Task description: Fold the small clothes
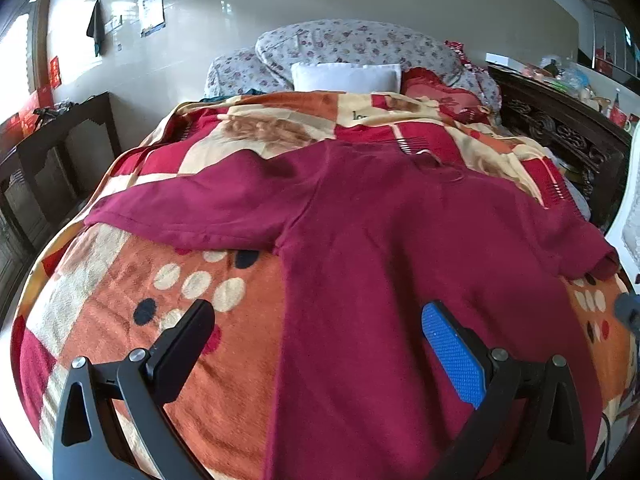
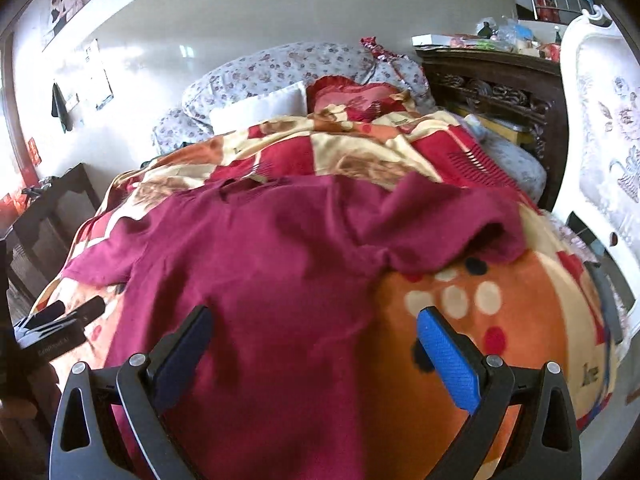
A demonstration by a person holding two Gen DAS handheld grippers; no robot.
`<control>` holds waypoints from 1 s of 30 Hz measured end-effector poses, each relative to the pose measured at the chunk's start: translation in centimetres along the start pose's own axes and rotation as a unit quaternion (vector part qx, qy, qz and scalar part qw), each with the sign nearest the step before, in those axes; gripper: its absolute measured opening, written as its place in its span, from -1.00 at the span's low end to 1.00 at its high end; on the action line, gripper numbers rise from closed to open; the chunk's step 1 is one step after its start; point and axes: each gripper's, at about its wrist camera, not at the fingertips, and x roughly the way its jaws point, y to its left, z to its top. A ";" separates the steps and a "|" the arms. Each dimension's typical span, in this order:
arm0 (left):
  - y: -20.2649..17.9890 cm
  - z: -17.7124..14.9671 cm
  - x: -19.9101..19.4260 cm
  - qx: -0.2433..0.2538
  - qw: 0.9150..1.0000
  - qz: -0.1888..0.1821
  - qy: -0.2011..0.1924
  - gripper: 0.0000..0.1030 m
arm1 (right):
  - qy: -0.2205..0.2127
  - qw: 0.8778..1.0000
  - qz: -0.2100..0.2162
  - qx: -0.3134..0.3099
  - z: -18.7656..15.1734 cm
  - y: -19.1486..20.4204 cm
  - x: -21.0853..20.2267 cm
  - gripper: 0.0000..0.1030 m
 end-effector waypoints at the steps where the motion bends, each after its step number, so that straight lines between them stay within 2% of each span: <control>1: -0.2 0.0 -0.1 0.001 1.000 -0.001 -0.001 1.00 | 0.000 1.000 0.003 -0.002 -0.1 0.4 0.2 1.00; 4: -0.5 -0.1 -0.3 0.002 1.000 -0.004 -0.001 1.00 | -0.002 1.000 0.016 -0.011 -0.1 1.6 0.3 1.00; 7: -0.7 -0.2 -0.2 0.002 1.000 -0.004 0.002 1.00 | -0.006 1.000 0.006 -0.017 -0.1 2.5 0.6 1.00; 30: -1.2 -1.0 1.7 0.003 1.000 -0.011 0.018 1.00 | 0.026 0.999 0.002 -0.029 0.2 3.8 3.4 1.00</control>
